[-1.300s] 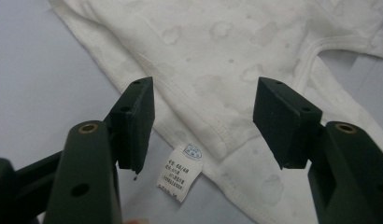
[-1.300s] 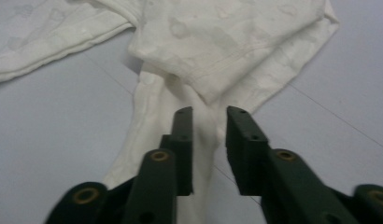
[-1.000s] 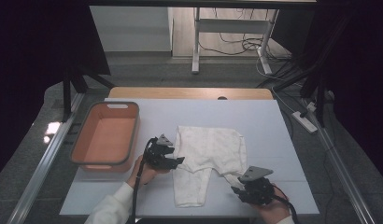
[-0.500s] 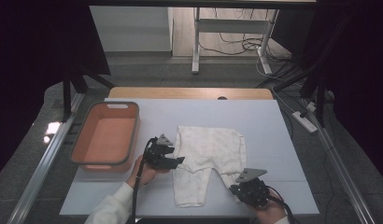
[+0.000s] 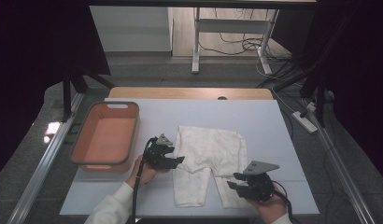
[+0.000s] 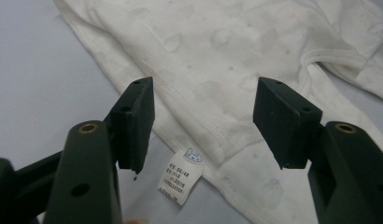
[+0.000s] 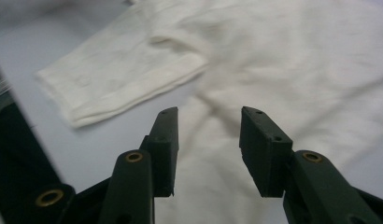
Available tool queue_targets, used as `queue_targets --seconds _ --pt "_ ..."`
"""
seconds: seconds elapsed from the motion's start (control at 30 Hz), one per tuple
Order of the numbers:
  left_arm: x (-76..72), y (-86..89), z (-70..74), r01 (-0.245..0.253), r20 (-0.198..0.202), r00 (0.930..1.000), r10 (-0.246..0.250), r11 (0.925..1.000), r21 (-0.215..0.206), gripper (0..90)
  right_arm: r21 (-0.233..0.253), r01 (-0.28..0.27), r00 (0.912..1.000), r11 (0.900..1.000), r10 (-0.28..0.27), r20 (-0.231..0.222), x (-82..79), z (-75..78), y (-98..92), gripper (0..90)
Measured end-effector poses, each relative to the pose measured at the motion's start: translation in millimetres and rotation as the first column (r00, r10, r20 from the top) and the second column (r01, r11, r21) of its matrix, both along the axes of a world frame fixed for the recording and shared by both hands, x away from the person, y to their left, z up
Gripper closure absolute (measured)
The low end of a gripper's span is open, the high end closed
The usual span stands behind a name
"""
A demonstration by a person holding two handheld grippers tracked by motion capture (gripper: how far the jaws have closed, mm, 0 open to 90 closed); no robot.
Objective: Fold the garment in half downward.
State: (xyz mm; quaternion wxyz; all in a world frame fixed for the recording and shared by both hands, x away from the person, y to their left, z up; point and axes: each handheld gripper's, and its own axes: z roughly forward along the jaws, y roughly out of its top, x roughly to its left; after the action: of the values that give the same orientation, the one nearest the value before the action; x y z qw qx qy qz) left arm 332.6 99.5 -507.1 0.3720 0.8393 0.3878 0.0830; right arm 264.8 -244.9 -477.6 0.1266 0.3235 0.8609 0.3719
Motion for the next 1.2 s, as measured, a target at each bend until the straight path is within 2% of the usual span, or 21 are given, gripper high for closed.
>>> queue_targets --seconds 0.07,0.2,0.4,0.53,0.67,0.77,0.9,1.0,1.13,1.2 --pt "-0.1 -0.2 0.0 -0.001 0.000 1.0000 0.001 1.0000 -0.002 39.2 -0.007 0.025 0.9995 1.000 -0.025 0.019 6.1 0.2 -8.6 57.0" --pt "-0.2 -0.4 -1.9 0.001 -0.004 1.0000 -0.001 1.0000 0.005 39.2 -0.010 0.044 0.9990 0.999 -0.044 0.002 17.5 -7.2 -15.4 54.9" --pt "-2.1 0.1 -5.6 -0.001 -0.014 0.9999 0.001 0.9999 0.010 39.2 -0.037 0.028 0.9994 0.999 -0.028 -0.018 31.7 -19.0 -10.6 49.9" --pt "-4.5 -1.1 -9.5 0.008 -0.026 0.9996 -0.007 0.9997 0.021 39.2 -0.050 0.020 0.9993 0.999 -0.022 -0.032 38.4 -25.6 -7.1 49.6" --pt "-6.1 -8.3 -15.9 0.035 -0.043 0.9986 -0.033 0.9984 0.045 40.4 -0.074 0.011 0.9996 0.997 -0.013 -0.027 40.9 -29.4 -3.4 50.9" --pt "-6.4 -12.4 -21.7 0.045 -0.047 0.9980 -0.042 0.9966 0.069 49.2 -0.096 0.004 0.9999 0.995 -0.006 -0.011 41.4 -32.0 -1.0 58.7" --pt "-7.9 -12.3 -23.8 0.051 -0.047 0.9977 -0.049 0.9969 0.059 68.9 -0.118 -0.012 0.9999 0.993 0.012 -0.002 41.2 -33.1 0.6 74.2" --pt "-9.4 -11.7 -23.6 0.058 -0.050 0.9973 -0.055 0.9968 0.055 81.7 -0.127 -0.017 0.9998 0.992 0.016 -0.007 42.0 -33.6 0.7 81.2" --pt "-10.0 -9.1 -20.5 0.062 -0.052 0.9969 -0.060 0.9971 0.045 85.6 -0.117 -0.019 0.9998 0.993 0.020 0.006 41.1 -29.7 -1.2 83.0" --pt "-11.8 -7.1 -17.4 0.057 -0.046 0.9974 -0.055 0.9979 0.032 85.6 -0.096 -0.016 0.9997 0.995 0.017 0.017 39.4 -25.6 -4.1 83.0"
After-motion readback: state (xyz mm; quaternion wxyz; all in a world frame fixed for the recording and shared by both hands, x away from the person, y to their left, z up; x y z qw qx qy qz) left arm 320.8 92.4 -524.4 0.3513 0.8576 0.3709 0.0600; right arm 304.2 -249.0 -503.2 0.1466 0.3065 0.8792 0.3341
